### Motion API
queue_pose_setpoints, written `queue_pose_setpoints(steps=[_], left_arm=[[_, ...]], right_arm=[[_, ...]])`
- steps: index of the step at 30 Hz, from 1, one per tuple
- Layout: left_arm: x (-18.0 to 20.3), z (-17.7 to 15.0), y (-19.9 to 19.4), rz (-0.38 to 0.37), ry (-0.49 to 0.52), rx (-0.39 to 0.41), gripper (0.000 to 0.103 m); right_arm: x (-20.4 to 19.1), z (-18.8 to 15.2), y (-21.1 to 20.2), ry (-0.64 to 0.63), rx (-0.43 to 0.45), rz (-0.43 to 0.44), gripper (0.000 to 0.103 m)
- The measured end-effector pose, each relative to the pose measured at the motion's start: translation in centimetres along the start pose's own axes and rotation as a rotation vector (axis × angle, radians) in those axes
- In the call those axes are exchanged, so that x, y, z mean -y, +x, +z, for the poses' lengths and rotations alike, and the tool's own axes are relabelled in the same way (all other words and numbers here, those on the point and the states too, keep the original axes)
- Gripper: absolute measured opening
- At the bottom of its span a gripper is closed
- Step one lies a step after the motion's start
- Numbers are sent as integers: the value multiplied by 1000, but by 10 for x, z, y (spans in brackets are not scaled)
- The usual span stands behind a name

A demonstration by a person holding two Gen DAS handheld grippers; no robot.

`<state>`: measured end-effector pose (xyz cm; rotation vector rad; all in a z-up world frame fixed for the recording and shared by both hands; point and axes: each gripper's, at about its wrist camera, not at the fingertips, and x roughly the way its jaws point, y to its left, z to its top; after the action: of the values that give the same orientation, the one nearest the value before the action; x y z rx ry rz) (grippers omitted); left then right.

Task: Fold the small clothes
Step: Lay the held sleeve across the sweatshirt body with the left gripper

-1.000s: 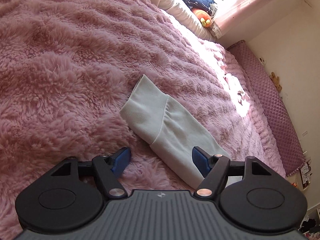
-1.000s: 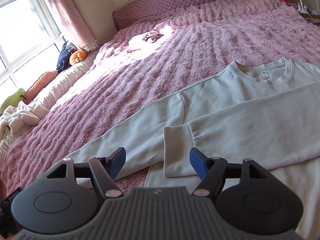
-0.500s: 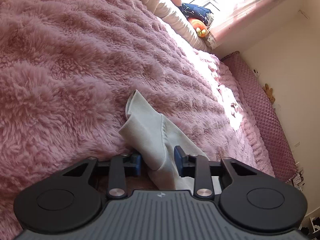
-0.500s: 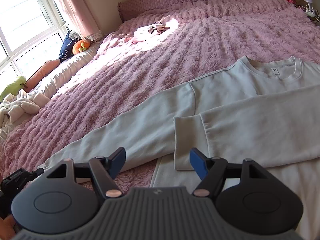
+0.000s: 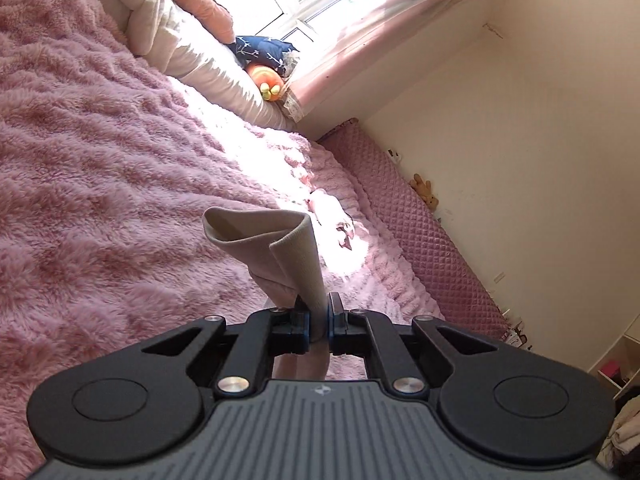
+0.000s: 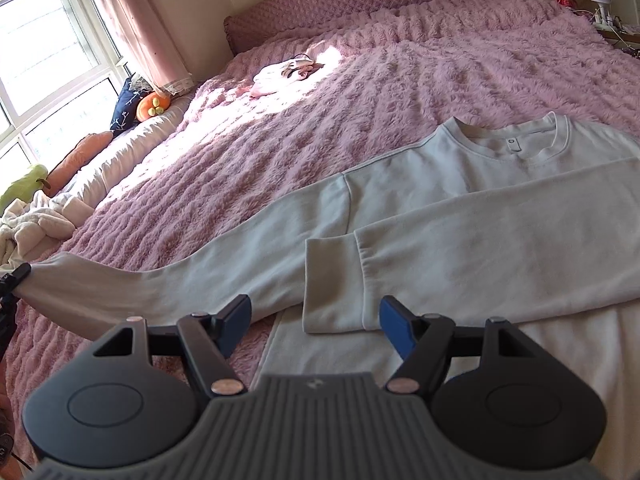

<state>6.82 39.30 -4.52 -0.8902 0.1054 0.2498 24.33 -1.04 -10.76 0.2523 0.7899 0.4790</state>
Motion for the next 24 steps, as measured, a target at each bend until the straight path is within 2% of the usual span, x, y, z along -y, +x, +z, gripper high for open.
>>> queue_pose_setpoints(steps=[6, 11, 13, 20, 24], left_arm=[[90, -36, 30, -207, 41, -63, 8], [147, -94, 59, -329, 78, -166, 8], [169, -128, 72, -372, 84, -222, 8], [209, -245, 107, -455, 165, -407, 8], [219, -314, 123, -465, 218, -499, 8]], right_arm=[[52, 2, -46, 39, 42, -52, 71], [106, -1, -83, 90, 64, -115, 71], [126, -2, -96, 103, 74, -140, 71], [189, -7, -134, 106, 92, -217, 71], [219, -15, -148, 134, 94, -247, 71]])
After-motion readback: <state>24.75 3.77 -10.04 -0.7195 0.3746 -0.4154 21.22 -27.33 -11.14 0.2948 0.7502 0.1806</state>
